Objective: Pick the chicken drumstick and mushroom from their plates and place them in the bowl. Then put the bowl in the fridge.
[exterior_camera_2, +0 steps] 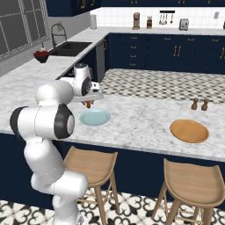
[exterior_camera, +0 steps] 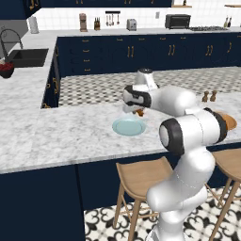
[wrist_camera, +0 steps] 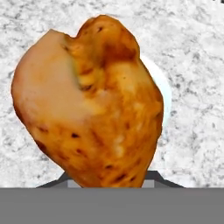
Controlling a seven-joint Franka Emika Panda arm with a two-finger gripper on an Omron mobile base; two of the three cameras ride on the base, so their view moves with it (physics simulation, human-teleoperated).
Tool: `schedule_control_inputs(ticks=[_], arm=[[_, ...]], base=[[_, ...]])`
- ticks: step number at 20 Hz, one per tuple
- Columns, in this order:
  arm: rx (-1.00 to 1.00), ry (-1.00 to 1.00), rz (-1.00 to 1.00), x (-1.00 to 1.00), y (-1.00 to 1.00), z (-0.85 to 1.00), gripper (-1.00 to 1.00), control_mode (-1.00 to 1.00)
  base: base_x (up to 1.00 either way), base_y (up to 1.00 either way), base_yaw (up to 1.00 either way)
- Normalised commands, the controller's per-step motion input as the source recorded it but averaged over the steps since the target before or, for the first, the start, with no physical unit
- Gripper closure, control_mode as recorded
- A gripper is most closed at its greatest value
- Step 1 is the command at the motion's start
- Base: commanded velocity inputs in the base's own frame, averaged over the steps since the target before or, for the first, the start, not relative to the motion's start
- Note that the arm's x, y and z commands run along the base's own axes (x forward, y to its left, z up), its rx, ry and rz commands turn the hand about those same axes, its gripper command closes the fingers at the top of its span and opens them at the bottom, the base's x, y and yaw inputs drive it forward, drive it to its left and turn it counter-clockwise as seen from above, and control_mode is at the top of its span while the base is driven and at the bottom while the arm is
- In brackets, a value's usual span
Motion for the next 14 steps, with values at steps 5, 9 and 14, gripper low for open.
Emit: schedule_control_inputs(ticks=[5, 9, 14], arm=[[0.01, 0.02, -0.27, -1.0, -0.03, 0.49, 1.0, -1.0], [0.08, 0.07, -0.25, -1.0, -0.19, 0.57, 1.0, -1.0], [0.11, 0.17, -0.16, -0.78, -0.31, 0.28, 1.0, -1.0]], base=[[0.0, 0.0, 0.0], [0.0, 0.0, 0.0], [0.0, 0.0, 0.0]])
